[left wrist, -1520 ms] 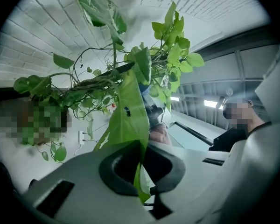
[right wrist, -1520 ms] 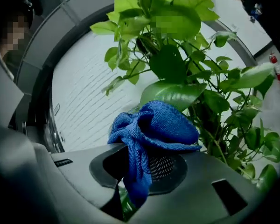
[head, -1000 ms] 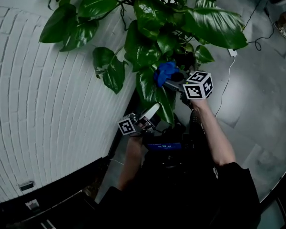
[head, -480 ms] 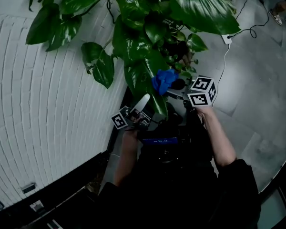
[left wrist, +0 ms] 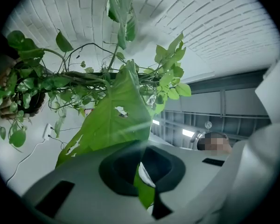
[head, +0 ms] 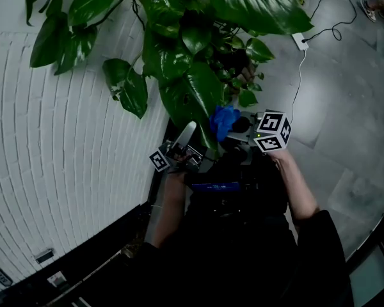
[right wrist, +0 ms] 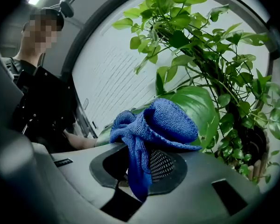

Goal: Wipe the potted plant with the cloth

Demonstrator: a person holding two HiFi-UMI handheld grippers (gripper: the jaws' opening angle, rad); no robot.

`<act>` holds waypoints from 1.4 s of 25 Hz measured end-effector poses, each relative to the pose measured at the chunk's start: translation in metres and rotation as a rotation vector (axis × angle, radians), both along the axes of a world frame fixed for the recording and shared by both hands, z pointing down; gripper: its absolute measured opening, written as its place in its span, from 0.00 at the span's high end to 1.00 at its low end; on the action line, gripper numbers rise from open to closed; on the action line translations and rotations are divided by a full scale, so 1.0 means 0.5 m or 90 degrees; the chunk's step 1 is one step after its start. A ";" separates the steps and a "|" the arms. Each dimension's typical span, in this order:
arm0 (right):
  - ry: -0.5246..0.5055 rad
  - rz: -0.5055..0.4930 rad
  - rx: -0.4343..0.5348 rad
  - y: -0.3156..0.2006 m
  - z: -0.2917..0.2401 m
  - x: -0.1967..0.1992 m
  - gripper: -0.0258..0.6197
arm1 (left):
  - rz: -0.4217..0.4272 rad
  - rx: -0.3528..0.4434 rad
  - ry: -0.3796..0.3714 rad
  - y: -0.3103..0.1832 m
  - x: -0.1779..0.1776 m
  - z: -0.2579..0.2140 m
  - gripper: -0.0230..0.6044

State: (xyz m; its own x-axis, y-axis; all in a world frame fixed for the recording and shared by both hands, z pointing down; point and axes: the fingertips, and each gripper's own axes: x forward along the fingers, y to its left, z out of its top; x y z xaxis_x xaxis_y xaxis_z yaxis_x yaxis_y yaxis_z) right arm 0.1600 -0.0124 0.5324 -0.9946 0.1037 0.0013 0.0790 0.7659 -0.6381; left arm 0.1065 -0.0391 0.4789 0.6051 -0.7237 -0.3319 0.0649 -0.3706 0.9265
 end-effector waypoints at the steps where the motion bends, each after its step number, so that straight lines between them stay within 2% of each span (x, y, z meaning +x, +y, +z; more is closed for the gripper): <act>1: 0.007 -0.011 0.001 0.013 0.007 0.001 0.79 | -0.002 -0.001 0.003 0.000 0.001 0.001 0.92; 4: 0.024 -0.041 -0.003 0.050 0.027 0.007 0.79 | -0.009 -0.008 0.010 0.003 0.005 0.007 0.92; 7: 0.037 -0.060 0.000 0.071 0.039 0.024 0.79 | -0.012 -0.016 -0.005 0.006 0.005 0.017 0.92; 9: 0.032 -0.049 -0.004 0.065 0.035 0.051 0.79 | -0.007 -0.020 -0.040 0.009 0.006 0.024 0.92; 12: 0.000 0.012 -0.010 0.016 -0.007 0.111 0.79 | 0.007 -0.036 -0.124 0.017 0.009 0.050 0.92; 14: -0.024 0.050 0.006 -0.025 -0.051 0.145 0.79 | 0.014 -0.051 -0.174 0.022 0.009 0.072 0.92; 17: -0.037 0.087 0.048 -0.081 -0.106 0.153 0.79 | 0.017 -0.063 -0.214 0.024 0.003 0.096 0.92; 20: -0.028 0.116 0.072 -0.131 -0.138 0.104 0.79 | 0.016 -0.063 -0.234 0.027 -0.003 0.105 0.92; 23: -0.008 0.131 0.084 -0.176 -0.155 0.023 0.79 | 0.013 -0.065 -0.245 0.032 -0.011 0.111 0.92; 29: 0.033 0.147 0.093 -0.267 -0.180 -0.146 0.79 | -0.001 -0.054 -0.236 0.040 -0.018 0.107 0.92; 32: 0.058 0.156 0.094 -0.294 -0.171 -0.205 0.79 | 0.007 -0.051 -0.230 0.047 -0.025 0.104 0.92; 35: 0.088 0.139 0.090 -0.300 -0.141 -0.244 0.79 | 0.011 -0.053 -0.225 0.050 -0.030 0.103 0.92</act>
State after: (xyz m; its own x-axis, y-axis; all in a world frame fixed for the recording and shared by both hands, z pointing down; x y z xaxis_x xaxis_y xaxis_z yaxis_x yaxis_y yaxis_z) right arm 0.0379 -0.1622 0.4619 -0.9828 -0.1234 0.1374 -0.1775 0.8372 -0.5173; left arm 0.0915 -0.0141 0.5302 0.6840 -0.7283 -0.0411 -0.2591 -0.2953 0.9196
